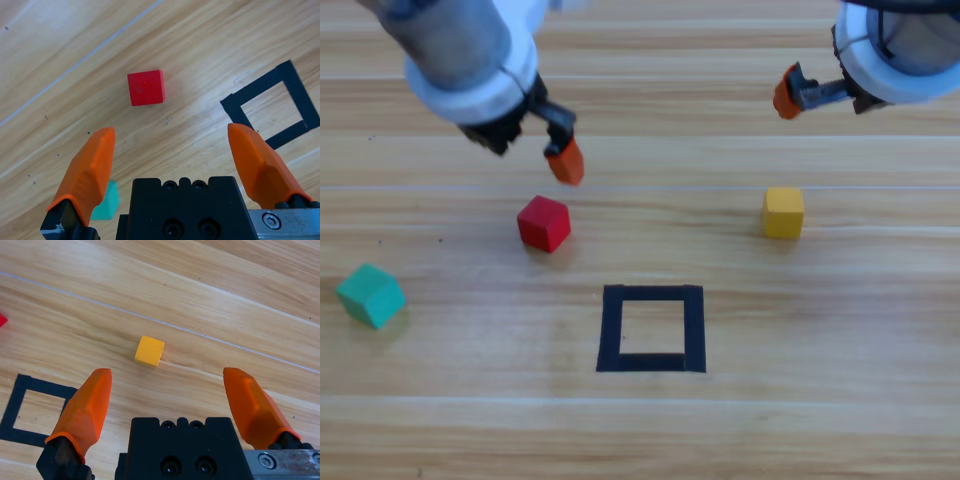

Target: Stack the blocks in the rectangular block: red at the bottom, yellow in the middle, green on top

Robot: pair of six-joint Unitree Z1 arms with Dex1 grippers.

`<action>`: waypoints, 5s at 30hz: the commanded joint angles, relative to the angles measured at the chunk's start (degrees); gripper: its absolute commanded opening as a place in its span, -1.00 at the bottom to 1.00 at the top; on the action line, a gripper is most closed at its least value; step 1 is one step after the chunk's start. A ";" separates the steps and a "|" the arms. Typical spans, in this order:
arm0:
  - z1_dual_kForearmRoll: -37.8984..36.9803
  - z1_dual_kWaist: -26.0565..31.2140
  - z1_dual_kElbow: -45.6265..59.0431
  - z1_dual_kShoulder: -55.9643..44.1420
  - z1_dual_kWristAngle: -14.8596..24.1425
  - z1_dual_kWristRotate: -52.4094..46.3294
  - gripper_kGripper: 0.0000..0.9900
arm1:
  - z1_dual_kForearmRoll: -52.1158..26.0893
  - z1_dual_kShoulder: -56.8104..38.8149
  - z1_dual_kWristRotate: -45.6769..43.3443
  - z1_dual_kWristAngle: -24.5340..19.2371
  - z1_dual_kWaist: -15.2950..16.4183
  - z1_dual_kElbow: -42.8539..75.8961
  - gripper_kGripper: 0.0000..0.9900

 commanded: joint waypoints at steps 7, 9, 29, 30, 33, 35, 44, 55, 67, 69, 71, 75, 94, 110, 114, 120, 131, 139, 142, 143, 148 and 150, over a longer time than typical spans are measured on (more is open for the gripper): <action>0.12 5.06 -1.88 5.95 -1.99 -4.01 0.95 | 11.31 11.43 10.58 12.10 -5.66 -13.81 0.99; 1.79 5.32 -3.72 8.06 -1.73 -4.53 0.96 | 11.74 12.39 11.72 13.68 -6.90 -14.43 0.99; 10.76 6.64 -16.73 23.26 -2.17 -4.89 0.97 | 23.79 30.94 15.06 17.90 -11.64 -31.30 0.98; 10.84 6.64 -16.64 23.62 -1.99 -4.89 0.97 | 23.79 31.29 15.06 17.99 -11.91 -31.39 0.98; 10.76 6.73 -16.38 24.58 -2.08 -4.89 0.97 | 23.79 32.26 15.06 18.61 -12.43 -31.48 0.97; 10.76 6.73 -16.03 24.93 -1.99 -4.71 0.97 | 23.79 32.61 14.98 18.61 -12.61 -31.56 0.97; 10.41 6.73 -16.64 27.57 -1.99 -4.53 0.96 | 23.79 34.72 14.98 20.80 -13.66 -31.65 0.86; 9.53 6.73 -17.70 29.24 -2.43 -4.09 0.73 | 23.79 36.83 14.98 21.86 -14.28 -32.00 0.81; 8.38 7.87 -14.45 27.83 -2.25 -4.36 -0.35 | 23.70 39.02 15.06 23.35 -14.89 -32.35 0.53; 7.94 8.04 -13.04 26.69 -2.08 -6.20 -0.45 | 23.70 39.46 15.42 23.62 -15.24 -32.44 0.53; 4.87 8.31 -9.09 23.53 -2.34 -7.96 -0.48 | 23.79 39.73 15.77 23.70 -15.60 -32.35 0.52; 4.52 8.22 -7.15 21.51 -3.40 -9.81 -0.61 | 23.79 39.73 14.98 23.70 -15.95 -32.79 -0.25; 14.98 -0.83 -16.20 20.63 1.00 -17.72 -1.00 | 28.62 31.11 11.72 21.77 -14.01 -32.18 -1.00; 16.03 -6.63 -19.37 22.65 -3.92 -28.26 -1.00 | 31.52 11.69 8.82 17.38 -4.52 -23.30 -1.00; 17.08 -8.04 -20.25 23.18 -3.75 -31.78 -1.00 | 31.43 11.52 9.18 17.73 -4.35 -22.25 -1.00; 17.44 -9.62 -20.34 23.53 -3.75 -36.26 -1.00 | 31.26 12.04 9.09 18.08 -4.43 -21.28 -1.00; 18.84 -13.58 -21.48 24.85 -3.48 -44.61 -1.00 | 30.91 12.39 9.18 18.17 -4.43 -20.84 -1.00; 20.78 -14.90 -23.76 26.78 -2.69 -46.81 -1.00 | 30.91 12.48 9.26 18.08 -4.43 -20.58 -1.00; 20.78 -15.16 -24.11 27.04 -2.60 -47.16 -1.00 | 30.82 12.57 9.26 18.08 -4.43 -20.58 -1.00; 20.78 -15.25 -24.11 27.04 -2.43 -47.42 -1.00 | 30.82 12.66 9.35 18.08 -4.35 -20.58 -1.00; 20.78 -15.69 -24.64 27.83 -1.81 -47.69 -1.00 | 30.73 13.10 9.79 18.08 -4.43 -20.58 -1.00; 20.78 -15.69 -25.08 28.45 -1.55 -47.51 -1.00 | 30.73 13.19 9.88 18.08 -4.35 -20.58 -1.00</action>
